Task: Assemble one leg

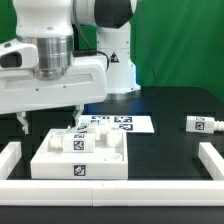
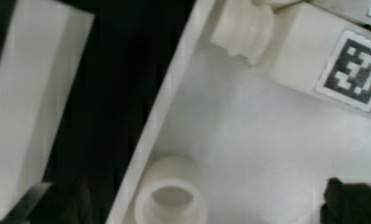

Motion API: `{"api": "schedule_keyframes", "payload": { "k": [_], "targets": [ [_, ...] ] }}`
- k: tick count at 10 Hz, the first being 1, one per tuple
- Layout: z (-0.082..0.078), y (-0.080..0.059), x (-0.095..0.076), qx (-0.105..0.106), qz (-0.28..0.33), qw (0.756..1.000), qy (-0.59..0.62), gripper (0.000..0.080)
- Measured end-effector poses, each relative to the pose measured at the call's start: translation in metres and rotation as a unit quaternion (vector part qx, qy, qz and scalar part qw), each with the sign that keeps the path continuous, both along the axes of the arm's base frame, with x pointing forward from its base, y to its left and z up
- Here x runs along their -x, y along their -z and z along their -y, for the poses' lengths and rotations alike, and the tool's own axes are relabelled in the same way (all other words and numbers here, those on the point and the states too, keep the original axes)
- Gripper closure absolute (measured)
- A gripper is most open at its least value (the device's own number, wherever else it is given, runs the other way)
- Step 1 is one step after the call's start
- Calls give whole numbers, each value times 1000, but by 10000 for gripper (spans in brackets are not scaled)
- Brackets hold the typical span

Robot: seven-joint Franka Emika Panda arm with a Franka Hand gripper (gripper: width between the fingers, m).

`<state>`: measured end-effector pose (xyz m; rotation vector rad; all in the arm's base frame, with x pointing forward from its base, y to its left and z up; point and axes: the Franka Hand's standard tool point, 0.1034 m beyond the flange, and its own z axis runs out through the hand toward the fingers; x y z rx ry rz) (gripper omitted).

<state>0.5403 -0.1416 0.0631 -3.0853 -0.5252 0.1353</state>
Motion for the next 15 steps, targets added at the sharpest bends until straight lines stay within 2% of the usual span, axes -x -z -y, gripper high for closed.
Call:
{"api": "schedule_keyframes", "payload": {
  "k": [4,7,9,10,13,15],
  "targets": [
    [-1,1,-1,0,0,1000,-1,150],
    [2,25,1,11,-12,996,86,150],
    [2,44,3,13,-11,995,95,150],
    [7,52,5,12,-8,997,80,150],
    [7,53,5,12,-5,997,74,161],
    [7,53,5,12,-5,997,74,516]
  ]
}}
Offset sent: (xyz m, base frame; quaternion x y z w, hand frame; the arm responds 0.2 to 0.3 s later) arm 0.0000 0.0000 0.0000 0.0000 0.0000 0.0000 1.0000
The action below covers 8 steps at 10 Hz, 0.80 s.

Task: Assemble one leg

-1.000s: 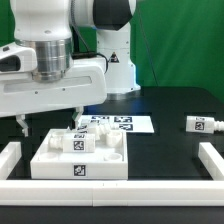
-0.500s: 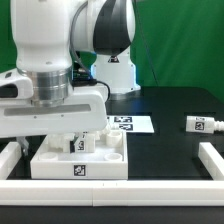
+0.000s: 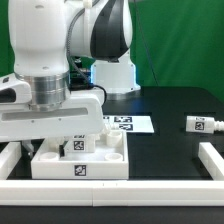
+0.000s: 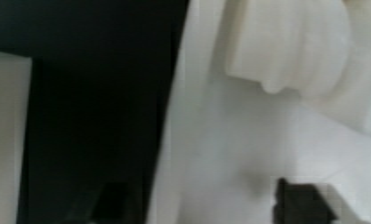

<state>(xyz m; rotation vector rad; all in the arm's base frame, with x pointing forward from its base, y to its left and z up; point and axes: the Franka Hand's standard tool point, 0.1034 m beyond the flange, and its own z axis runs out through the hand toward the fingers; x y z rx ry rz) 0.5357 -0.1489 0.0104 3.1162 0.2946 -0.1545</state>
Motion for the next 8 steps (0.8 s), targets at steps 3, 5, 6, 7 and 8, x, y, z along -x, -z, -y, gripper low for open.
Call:
{"api": "schedule_keyframes", "payload": {
  "k": [3,5,6,7,8],
  "targets": [
    [0,0,0,0,0,1000,0,746],
    [-1,0,-1,1,1,1000,9,746],
    [-9,0,-3,5,2,999,42,746],
    [-23,-1,-7,9,3,997,75,746],
    [-41,-2,-13,11,2,994,111,746]
  ]
}}
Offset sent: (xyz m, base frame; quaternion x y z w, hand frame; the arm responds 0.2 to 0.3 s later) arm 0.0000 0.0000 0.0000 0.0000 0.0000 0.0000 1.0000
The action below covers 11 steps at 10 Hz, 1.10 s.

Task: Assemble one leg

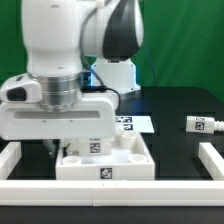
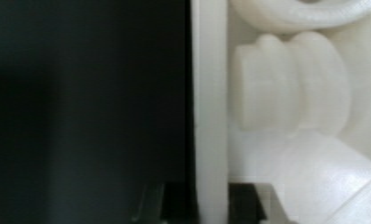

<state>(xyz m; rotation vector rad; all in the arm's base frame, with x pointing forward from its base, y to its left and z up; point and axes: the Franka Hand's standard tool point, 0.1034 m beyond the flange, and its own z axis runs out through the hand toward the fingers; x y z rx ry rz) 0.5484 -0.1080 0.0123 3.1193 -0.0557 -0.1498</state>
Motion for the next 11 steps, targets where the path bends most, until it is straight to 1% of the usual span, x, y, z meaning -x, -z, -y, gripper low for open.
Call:
{"api": "schedule_keyframes", "payload": {
  "k": [1,2,4,5,6,7,8,11],
  "targets": [
    [-18,-1,-7,-1,2,1000,19,746],
    [-33,-1,-9,-3,3,1000,14,745],
    [-67,-6,-22,-4,11,1000,24,745],
    [-79,-8,-29,-6,17,1000,13,745],
    [-85,-6,-32,-6,24,1000,6,745],
    [-88,-8,-35,-5,26,1000,8,745],
    [-88,-9,-39,-4,28,1000,10,745],
    [-87,-7,-39,-3,27,1000,10,745]
  ]
}}
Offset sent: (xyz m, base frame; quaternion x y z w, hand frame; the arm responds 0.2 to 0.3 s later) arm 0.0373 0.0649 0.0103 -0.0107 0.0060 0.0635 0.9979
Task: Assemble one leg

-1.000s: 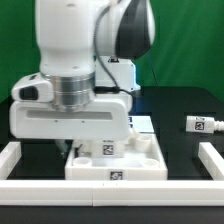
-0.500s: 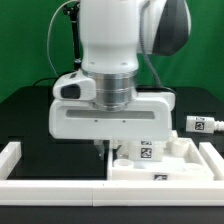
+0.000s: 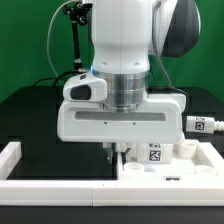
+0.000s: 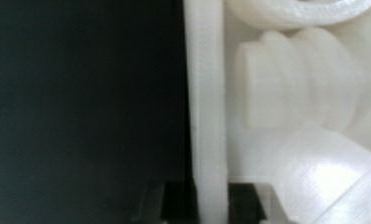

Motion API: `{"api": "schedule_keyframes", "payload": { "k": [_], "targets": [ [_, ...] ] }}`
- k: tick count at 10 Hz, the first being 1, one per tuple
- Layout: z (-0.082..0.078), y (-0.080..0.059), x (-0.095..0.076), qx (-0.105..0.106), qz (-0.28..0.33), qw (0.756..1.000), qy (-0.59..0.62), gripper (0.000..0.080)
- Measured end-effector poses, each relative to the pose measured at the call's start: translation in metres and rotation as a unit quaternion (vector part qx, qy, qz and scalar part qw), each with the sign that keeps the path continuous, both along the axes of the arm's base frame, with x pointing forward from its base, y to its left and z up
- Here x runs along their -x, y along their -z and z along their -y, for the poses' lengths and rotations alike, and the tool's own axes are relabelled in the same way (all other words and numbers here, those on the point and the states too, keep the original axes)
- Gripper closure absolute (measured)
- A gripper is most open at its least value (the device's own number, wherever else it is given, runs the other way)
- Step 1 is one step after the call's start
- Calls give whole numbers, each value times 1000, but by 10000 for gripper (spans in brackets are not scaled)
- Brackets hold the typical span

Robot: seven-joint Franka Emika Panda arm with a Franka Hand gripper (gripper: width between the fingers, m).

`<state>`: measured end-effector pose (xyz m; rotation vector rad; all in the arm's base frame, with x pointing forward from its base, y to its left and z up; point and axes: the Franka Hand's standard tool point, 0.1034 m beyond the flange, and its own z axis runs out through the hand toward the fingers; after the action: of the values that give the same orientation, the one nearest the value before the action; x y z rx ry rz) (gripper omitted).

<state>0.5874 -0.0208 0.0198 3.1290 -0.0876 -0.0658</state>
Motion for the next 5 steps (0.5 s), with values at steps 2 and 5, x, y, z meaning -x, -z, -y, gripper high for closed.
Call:
{"api": "schedule_keyframes", "payload": {
  "k": [2,5],
  "targets": [
    [1,0,0,0,0,1000,-1,745],
    [0,0,0,0,0,1000,-1,498]
  ]
}}
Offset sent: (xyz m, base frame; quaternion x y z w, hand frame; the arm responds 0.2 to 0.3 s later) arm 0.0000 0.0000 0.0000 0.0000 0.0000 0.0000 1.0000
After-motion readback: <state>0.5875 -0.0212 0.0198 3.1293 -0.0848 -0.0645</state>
